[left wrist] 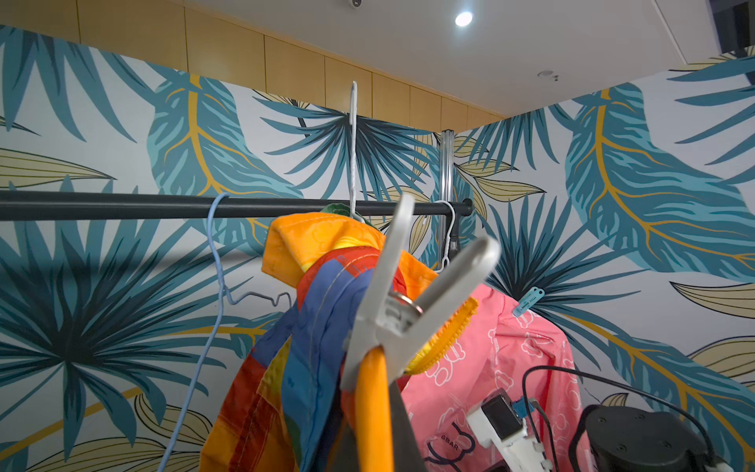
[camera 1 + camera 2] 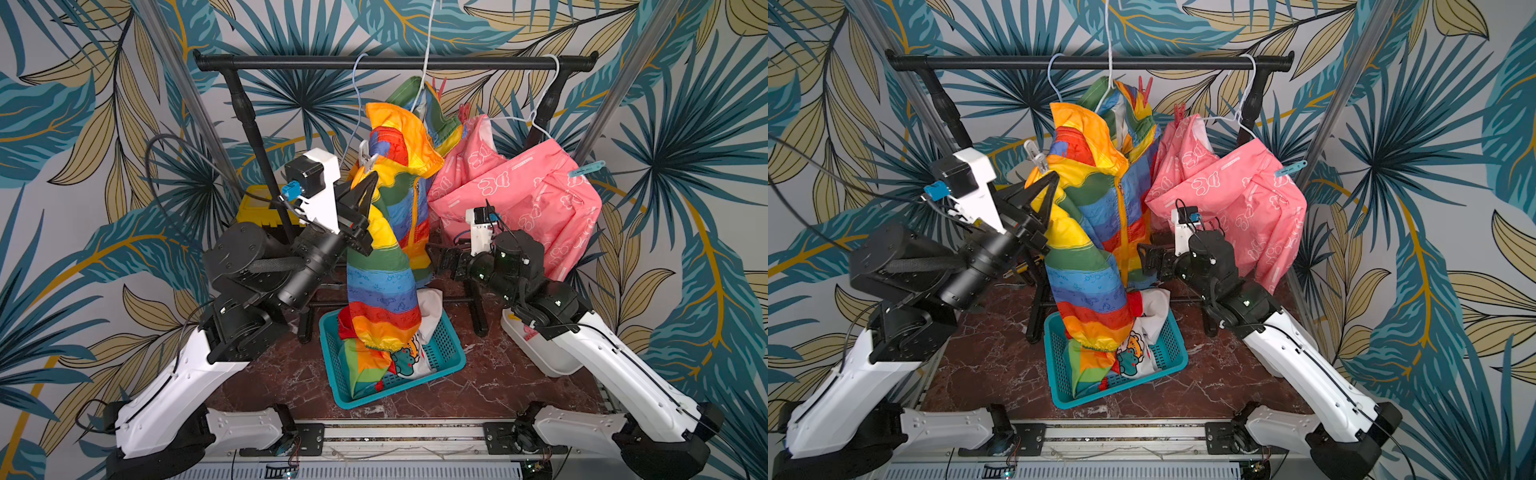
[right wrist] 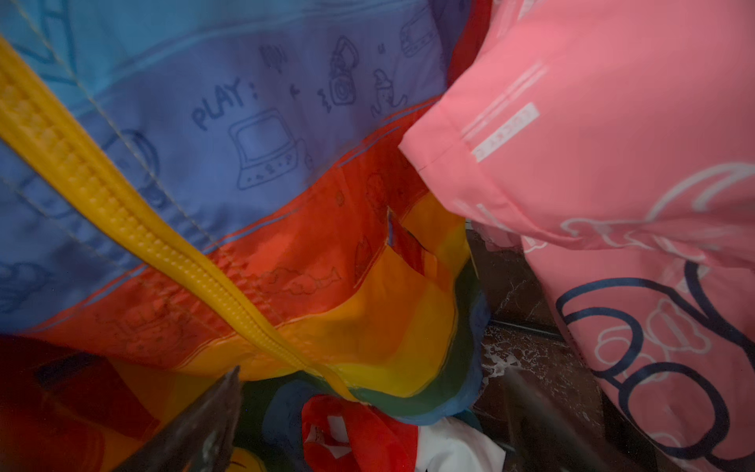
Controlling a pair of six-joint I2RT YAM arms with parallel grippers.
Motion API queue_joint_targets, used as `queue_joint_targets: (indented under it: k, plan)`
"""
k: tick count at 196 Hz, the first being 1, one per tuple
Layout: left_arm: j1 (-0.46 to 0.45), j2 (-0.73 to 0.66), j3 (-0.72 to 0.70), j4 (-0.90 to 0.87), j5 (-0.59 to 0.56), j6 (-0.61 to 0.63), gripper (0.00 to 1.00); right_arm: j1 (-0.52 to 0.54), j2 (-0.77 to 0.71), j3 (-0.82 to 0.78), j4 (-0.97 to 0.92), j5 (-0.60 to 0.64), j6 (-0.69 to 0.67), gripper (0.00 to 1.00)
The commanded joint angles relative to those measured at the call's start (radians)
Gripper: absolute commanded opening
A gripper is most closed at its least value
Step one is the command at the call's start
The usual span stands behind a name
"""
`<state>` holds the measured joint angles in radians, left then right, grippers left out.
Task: Remove the clothespins securing jackets to the hanger
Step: Pick up the hanger from the clothesline, then adjust the jacket in the basket.
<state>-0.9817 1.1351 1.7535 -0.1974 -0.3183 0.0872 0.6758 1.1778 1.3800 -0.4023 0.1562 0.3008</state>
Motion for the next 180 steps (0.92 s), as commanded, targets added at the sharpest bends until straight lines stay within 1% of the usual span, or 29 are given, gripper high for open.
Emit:
queue_joint_targets:
  k: [1,21,30,36,44,57,66,86,96,111,123,129,132,143,153,168,174,180]
  plan:
    - [0.002,-0.125,-0.041,0.105,0.088,-0.070,0.00,0.029,-0.029,-0.003,-0.056,0.032,-0.047,0.99]
    - [0.002,-0.177,-0.099,0.100,0.110,-0.103,0.00,0.087,-0.059,-0.019,-0.104,0.017,-0.058,0.99]
    - [0.002,-0.197,-0.126,0.098,0.114,-0.112,0.00,0.121,-0.079,-0.031,-0.117,0.033,-0.068,0.99]
    - [0.002,-0.210,-0.143,0.097,0.119,-0.118,0.00,0.176,-0.092,-0.037,-0.131,0.045,-0.073,1.00]
    - [0.002,-0.227,-0.169,0.096,0.126,-0.119,0.00,0.222,-0.107,-0.036,-0.158,0.085,-0.077,1.00]
    - [0.002,-0.252,-0.206,0.096,0.118,-0.124,0.00,0.278,-0.131,-0.032,-0.217,0.195,-0.073,0.99]
    - [0.002,-0.270,-0.225,0.097,0.131,-0.128,0.00,0.283,-0.160,-0.047,-0.238,0.241,-0.056,1.00]
    - [0.002,-0.314,-0.233,0.081,0.153,-0.144,0.00,0.279,-0.254,-0.113,-0.216,0.370,-0.053,1.00]
    - [0.002,-0.336,-0.231,0.072,0.163,-0.155,0.00,0.260,-0.266,-0.106,-0.236,0.406,-0.039,1.00]
    - [0.003,-0.354,-0.218,0.044,0.183,-0.166,0.00,0.222,-0.249,-0.077,-0.261,0.415,-0.014,1.00]
    - [0.002,-0.364,-0.197,0.016,0.201,-0.180,0.00,0.165,-0.213,-0.047,-0.268,0.402,0.008,0.99]
    - [0.002,-0.369,-0.190,0.006,0.216,-0.184,0.00,0.136,-0.195,-0.034,-0.264,0.378,0.015,1.00]
    - [0.002,-0.373,-0.186,0.000,0.222,-0.190,0.00,0.095,-0.187,-0.030,-0.257,0.363,0.018,1.00]
    - [0.002,-0.381,-0.173,-0.020,0.234,-0.209,0.00,0.014,-0.156,-0.020,-0.219,0.290,0.032,0.99]
    - [0.002,-0.388,-0.164,-0.038,0.245,-0.221,0.00,-0.035,-0.118,-0.002,-0.186,0.247,0.036,0.99]
    - [0.002,-0.398,-0.151,-0.065,0.252,-0.236,0.00,-0.100,-0.045,0.051,-0.153,0.218,0.037,0.99]
    - [0.002,-0.403,-0.147,-0.070,0.283,-0.237,0.00,-0.136,-0.014,0.075,-0.144,0.183,0.046,1.00]
    - [0.002,-0.408,-0.141,-0.071,0.290,-0.239,0.00,-0.180,0.016,0.101,-0.137,0.145,0.063,0.99]
